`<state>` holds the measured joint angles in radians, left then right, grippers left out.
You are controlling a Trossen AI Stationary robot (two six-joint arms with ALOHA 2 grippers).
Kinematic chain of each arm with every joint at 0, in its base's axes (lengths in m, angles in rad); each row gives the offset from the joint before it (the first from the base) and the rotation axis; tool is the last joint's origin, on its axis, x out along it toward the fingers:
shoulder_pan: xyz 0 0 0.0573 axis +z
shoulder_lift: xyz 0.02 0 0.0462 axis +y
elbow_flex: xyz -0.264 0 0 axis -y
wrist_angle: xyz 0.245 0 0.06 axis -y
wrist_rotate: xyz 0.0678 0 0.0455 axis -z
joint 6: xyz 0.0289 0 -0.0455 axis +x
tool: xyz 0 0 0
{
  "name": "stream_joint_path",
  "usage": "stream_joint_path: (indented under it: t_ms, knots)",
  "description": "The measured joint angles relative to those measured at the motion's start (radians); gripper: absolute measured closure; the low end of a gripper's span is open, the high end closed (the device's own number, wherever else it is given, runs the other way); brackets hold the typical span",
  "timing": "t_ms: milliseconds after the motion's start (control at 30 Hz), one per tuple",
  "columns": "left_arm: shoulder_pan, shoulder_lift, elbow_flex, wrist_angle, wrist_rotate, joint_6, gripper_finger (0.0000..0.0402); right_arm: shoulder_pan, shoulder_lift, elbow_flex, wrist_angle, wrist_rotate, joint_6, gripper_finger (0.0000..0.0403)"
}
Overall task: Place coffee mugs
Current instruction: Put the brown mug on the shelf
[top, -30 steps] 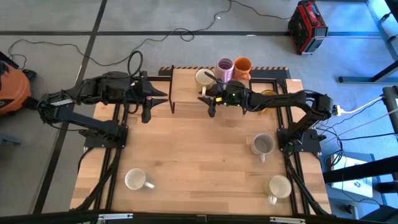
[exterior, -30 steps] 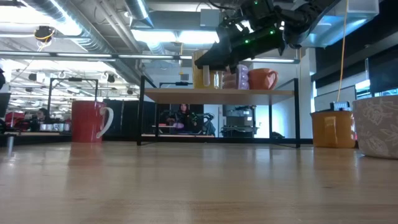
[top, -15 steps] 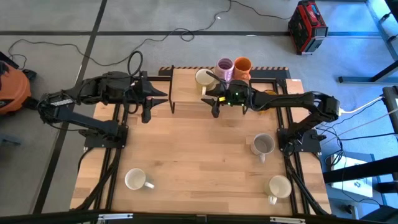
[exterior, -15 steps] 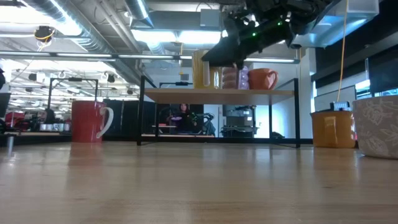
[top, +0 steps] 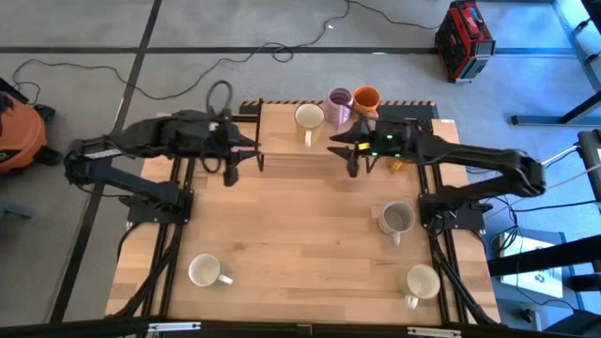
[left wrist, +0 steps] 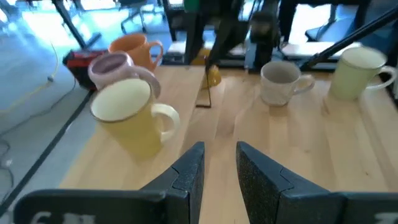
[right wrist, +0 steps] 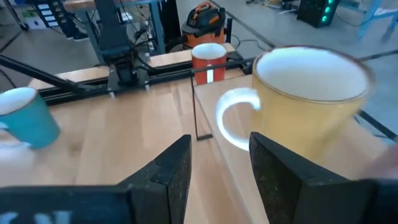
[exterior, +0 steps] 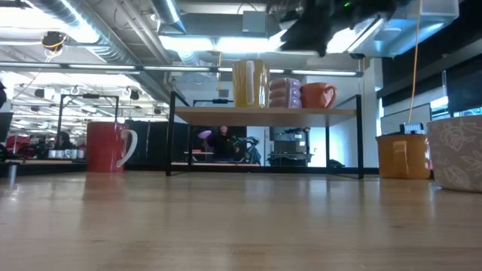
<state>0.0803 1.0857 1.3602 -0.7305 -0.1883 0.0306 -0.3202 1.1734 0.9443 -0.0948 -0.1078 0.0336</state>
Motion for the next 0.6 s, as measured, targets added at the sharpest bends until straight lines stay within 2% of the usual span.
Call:
stream_joint_path:
  t_ms: [167,367,467,600]
  knots:
    - [0.000,0.109,-0.062,0.188,-0.014,-0.075,0.0314,0.000,-0.150,0.000,-0.141,0.001,0.000,0.0251]
    - [0.000,0.241,-0.151,0.449,-0.117,-0.174,0.0314,0.000,-0.284,0.000,-0.327,-0.008,0.000,0.0251]
    - [0.000,0.292,-0.154,0.505,-0.120,-0.222,0.0314,0.000,-0.325,0.000,-0.400,-0.009,-0.010,0.0251]
    - [0.011,0.345,-0.154,0.493,-0.132,-0.322,0.0295,-0.001,-0.355,0.000,-0.452,-0.009,-0.039,0.0251]
